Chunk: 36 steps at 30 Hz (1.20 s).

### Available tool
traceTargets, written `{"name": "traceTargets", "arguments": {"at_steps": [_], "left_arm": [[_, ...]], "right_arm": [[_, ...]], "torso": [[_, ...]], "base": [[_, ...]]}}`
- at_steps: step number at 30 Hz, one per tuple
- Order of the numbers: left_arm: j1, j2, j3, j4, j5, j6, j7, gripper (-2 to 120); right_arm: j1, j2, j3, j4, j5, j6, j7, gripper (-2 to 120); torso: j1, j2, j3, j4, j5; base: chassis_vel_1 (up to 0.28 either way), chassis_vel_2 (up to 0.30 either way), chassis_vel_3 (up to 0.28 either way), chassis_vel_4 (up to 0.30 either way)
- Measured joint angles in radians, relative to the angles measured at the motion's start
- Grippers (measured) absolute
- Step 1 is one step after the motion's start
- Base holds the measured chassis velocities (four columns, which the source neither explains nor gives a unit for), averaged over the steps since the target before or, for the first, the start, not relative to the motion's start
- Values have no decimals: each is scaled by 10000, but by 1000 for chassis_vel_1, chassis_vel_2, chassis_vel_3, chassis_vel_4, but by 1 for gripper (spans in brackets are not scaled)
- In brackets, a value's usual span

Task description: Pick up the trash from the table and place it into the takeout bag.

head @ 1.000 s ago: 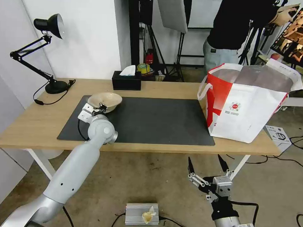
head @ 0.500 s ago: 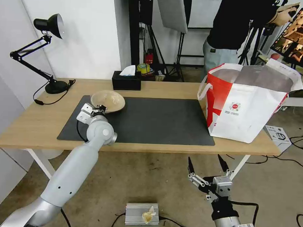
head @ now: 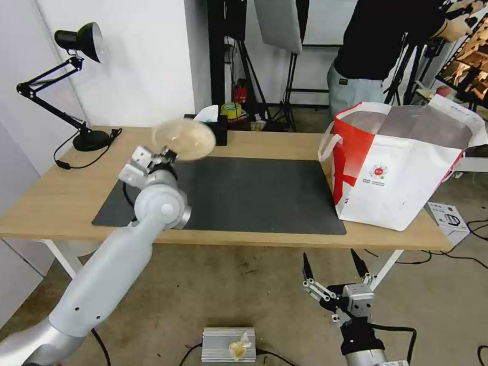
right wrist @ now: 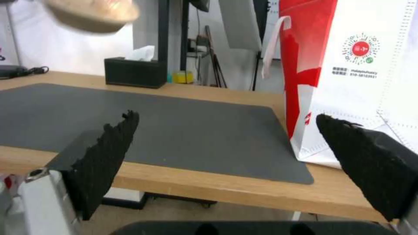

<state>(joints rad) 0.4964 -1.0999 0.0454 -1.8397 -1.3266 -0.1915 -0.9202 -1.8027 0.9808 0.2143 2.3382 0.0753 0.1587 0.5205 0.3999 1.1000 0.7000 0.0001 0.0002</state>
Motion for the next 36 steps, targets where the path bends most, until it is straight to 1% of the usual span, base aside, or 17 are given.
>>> {"name": "traceTargets", "arguments": {"at_steps": [1, 2, 3, 7, 8, 11, 15, 18, 19, 20, 22, 24, 27, 29, 31, 32, 36], "left_arm": [[-27, -9, 21, 0, -2, -1, 1, 0], [-509, -172, 409, 115, -15, -34, 21, 0], [-509, -172, 409, 115, -15, -34, 21, 0], [-1689, -673, 1373, 770, -21, -224, 322, 0], [-1689, -673, 1373, 770, -21, -224, 322, 0], [-2542, -1149, 2084, 1469, -123, -397, 707, 0], [-2982, -1445, 2430, 1987, -181, -499, 1000, 0], [-3630, -1884, 2919, 2804, -359, -714, 1629, 0], [-3788, -1961, 3065, 2955, -457, -775, 1870, 0], [-3788, -1961, 3065, 2955, -457, -775, 1870, 0], [-4152, -2113, 3445, 3232, -715, -865, 2449, 0], [-4266, -2172, 3605, 3328, -754, -890, 2577, 0], [-4599, -2354, 4112, 3739, -830, -947, 3095, 0], [-4656, -2411, 4188, 3856, -834, -965, 3201, 0], [-4830, -2563, 4376, 4209, -838, -1005, 3491, 0], [-5003, -2638, 4559, 4477, -845, -1080, 3819, 0], [-5274, -2818, 4777, 4920, -931, -1125, 4307, 0]], "right_arm": [[0, 0, 0, 0, 0, 0, 0, 100], [-1, 0, -1, 1, 0, 0, -1, 100], [-1, 0, -1, 1, 0, 0, -1, 100], [0, 0, 0, 0, 0, 0, -1, 100], [0, 0, 0, 0, 0, 0, -1, 100], [0, 0, -1, 0, 0, 0, -1, 100], [0, 0, 0, 0, 0, 0, -1, 100], [0, 0, 0, 0, 0, 0, 0, 100], [0, 0, 0, 0, 0, 0, 0, 100], [0, 0, 0, 0, 0, 0, 0, 100], [0, 0, 0, 0, 0, 0, -1, 100], [-1, 0, 0, 0, 0, 0, -1, 100], [-1, 0, 0, 0, 0, 0, -1, 100], [0, 0, 0, 0, 0, 0, -1, 100], [-1, 0, 0, 0, 0, 0, -1, 100], [-1, 0, 0, 0, 0, 0, -1, 100], [0, 0, 0, 0, 0, 0, -1, 100]], "torso": [[0, 0, 0, 0, 0], [0, -1, 0, 0, -2], [0, -1, 0, 0, -2], [1, -1, 1, -3, 0], [1, -1, 1, -3, 0], [1, 0, 1, -3, 0], [1, 0, 1, -1, 0], [1, -1, 1, -2, -1], [1, -1, 1, -2, 0], [1, -1, 1, -2, 0], [1, 0, 1, -2, 0], [1, -1, 0, -2, 0], [1, -1, 1, -1, -1], [1, -1, 1, 0, -1], [1, 0, 1, -1, -2], [1, -1, 0, -1, -1], [1, -1, 0, 0, -2]], "base": [[0, 0, 0, 0], [0, 0, 0, 0], [0, 0, 0, 0], [0, 0, 0, 0], [0, 0, 0, 0], [0, 0, 0, 0], [0, 0, 0, 0], [0, 0, 0, 0], [0, 0, 0, 0], [0, 0, 0, 0], [0, 0, 0, 0], [0, 0, 0, 0], [0, 0, 0, 0], [0, 0, 0, 0], [0, 0, 0, 0], [0, 0, 0, 0], [0, 0, 0, 0]]}}
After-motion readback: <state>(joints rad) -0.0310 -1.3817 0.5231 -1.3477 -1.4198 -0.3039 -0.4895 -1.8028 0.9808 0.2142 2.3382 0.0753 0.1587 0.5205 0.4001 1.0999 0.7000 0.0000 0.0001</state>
